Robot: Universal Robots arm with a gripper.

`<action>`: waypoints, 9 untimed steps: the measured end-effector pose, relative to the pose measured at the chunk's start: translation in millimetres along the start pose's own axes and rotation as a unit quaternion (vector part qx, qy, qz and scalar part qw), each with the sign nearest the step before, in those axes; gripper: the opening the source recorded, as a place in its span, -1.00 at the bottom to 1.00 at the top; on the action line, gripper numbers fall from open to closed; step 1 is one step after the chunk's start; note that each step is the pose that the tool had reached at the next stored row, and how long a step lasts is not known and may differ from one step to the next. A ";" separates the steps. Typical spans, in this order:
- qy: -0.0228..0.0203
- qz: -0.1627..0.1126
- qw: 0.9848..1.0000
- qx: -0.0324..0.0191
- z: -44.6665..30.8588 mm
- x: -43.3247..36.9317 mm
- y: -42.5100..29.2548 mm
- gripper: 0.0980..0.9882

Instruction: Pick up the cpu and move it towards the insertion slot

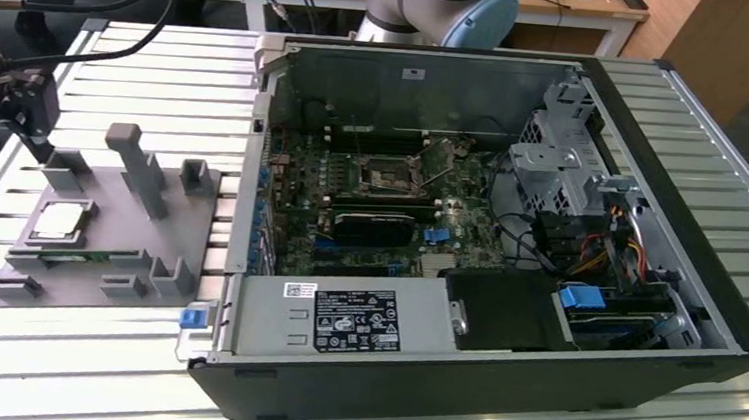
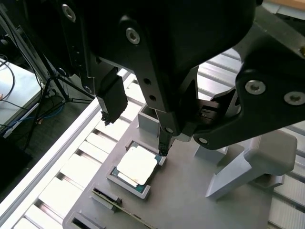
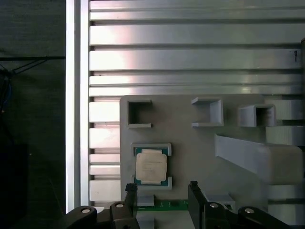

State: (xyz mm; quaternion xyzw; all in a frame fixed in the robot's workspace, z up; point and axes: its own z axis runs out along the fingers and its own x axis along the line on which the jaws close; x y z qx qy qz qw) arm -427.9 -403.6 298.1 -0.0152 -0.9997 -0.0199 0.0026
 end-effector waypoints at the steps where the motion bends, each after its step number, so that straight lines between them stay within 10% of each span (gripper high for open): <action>1: 0.000 0.000 1.000 0.000 0.7 0.1 0.0 0.00; 9: 0.000 0.000 1.000 0.000 5.1 1.4 -0.2 0.00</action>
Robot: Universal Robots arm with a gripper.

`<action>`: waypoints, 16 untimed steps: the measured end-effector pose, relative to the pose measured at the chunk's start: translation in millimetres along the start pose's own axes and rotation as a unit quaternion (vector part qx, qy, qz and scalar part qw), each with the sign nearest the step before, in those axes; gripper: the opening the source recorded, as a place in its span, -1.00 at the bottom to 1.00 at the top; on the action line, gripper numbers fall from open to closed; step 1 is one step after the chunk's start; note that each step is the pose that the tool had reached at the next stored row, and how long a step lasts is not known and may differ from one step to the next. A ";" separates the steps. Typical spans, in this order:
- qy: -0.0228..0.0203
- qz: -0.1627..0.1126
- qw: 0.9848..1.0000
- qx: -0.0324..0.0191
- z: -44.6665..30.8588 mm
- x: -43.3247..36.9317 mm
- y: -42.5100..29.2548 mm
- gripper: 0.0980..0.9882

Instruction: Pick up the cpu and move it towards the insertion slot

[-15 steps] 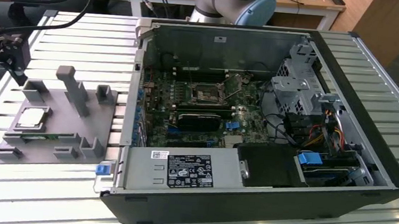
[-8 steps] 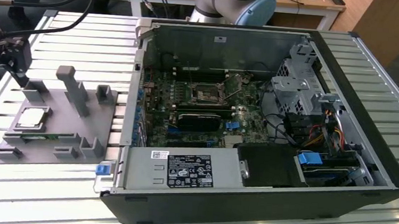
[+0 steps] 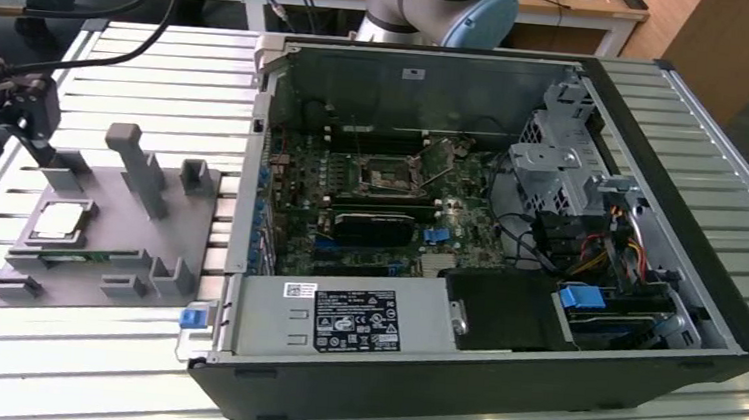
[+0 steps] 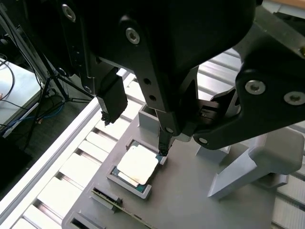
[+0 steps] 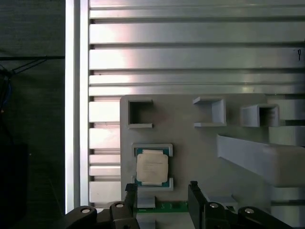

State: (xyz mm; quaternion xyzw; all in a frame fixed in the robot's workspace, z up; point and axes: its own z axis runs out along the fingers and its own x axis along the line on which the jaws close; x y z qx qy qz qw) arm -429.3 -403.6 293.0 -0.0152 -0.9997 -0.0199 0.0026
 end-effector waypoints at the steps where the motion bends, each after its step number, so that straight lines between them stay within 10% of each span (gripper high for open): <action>1: 0.000 0.000 1.000 0.000 0.5 0.1 0.0 0.00; 16: 0.000 0.000 1.000 0.000 9.1 2.0 -0.4 0.30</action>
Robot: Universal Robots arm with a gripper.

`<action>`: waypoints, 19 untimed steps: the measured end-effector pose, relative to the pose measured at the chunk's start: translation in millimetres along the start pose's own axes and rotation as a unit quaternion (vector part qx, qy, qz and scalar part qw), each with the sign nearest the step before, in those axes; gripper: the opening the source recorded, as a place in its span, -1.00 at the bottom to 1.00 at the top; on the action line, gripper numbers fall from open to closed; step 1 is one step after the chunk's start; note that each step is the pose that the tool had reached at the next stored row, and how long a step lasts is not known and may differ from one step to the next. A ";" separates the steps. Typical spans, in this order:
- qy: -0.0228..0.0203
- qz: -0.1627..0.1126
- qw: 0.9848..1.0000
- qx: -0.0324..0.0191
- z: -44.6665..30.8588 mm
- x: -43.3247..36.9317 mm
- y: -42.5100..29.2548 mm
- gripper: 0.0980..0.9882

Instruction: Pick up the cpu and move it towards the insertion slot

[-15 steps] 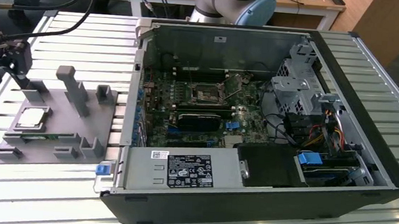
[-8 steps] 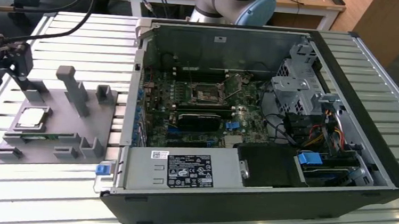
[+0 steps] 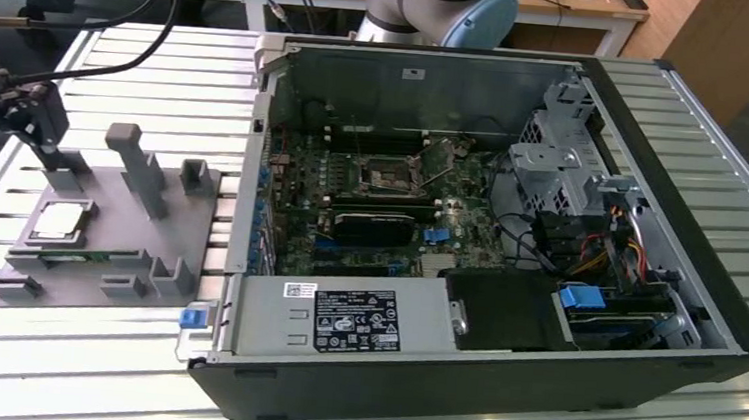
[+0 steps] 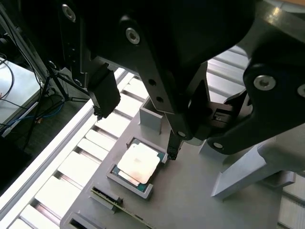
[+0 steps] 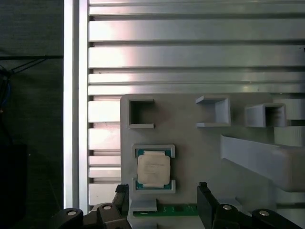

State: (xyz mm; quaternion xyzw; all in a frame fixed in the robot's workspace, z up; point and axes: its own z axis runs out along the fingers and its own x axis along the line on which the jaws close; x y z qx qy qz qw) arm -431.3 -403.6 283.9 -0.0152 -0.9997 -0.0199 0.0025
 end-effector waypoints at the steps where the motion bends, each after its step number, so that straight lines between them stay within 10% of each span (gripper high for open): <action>1: 0.000 0.000 1.000 0.000 0.6 0.2 0.0 0.30; 19: 0.000 0.000 1.000 0.000 11.6 3.9 -0.6 0.30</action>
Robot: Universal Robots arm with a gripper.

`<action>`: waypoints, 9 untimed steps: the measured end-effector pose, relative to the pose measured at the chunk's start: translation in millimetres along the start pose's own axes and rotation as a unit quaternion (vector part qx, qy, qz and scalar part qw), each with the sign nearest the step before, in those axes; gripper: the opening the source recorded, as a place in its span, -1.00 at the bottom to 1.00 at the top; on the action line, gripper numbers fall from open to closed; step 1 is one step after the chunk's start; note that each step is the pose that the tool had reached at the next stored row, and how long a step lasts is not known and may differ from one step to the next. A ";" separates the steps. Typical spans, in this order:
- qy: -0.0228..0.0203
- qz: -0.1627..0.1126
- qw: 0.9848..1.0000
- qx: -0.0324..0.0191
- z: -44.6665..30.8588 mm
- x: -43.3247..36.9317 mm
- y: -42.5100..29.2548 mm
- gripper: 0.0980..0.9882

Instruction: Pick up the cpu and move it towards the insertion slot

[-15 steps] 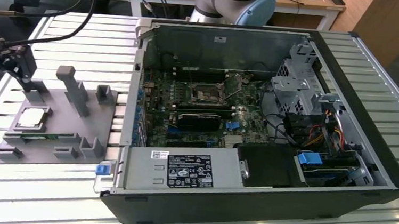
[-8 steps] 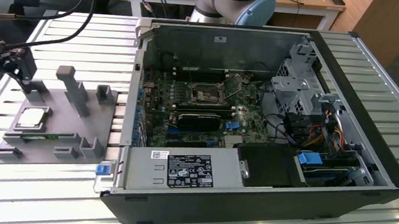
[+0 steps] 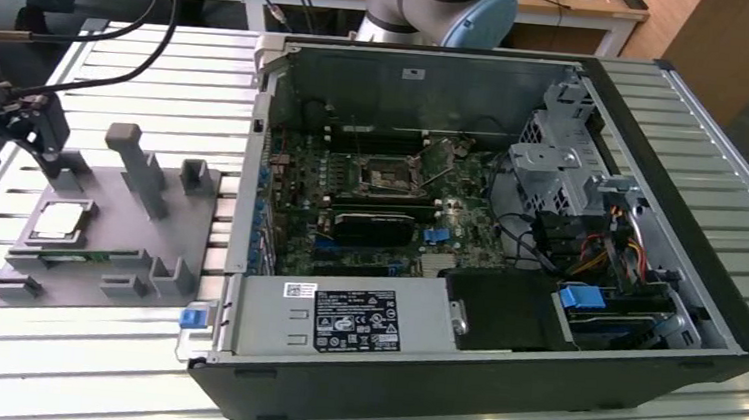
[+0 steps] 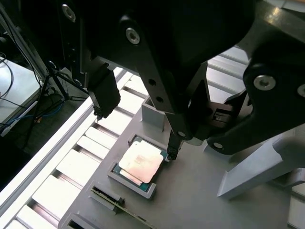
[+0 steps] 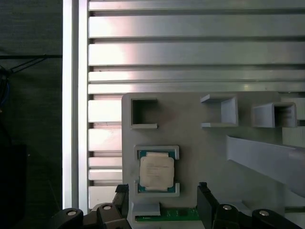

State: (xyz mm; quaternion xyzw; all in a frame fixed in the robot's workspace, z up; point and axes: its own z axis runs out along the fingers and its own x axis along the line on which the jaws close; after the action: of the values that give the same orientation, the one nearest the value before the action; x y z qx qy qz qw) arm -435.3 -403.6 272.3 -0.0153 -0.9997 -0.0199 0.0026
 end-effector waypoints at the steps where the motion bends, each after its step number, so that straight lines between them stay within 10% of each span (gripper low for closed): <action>1: 0.000 0.000 1.000 0.000 0.6 0.2 0.0 0.30; 9: 0.000 0.000 1.000 0.000 5.0 1.8 -0.3 0.30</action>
State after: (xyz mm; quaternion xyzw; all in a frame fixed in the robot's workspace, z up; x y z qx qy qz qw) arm -437.1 -403.6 267.3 -0.0152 -0.9997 -0.0199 0.0026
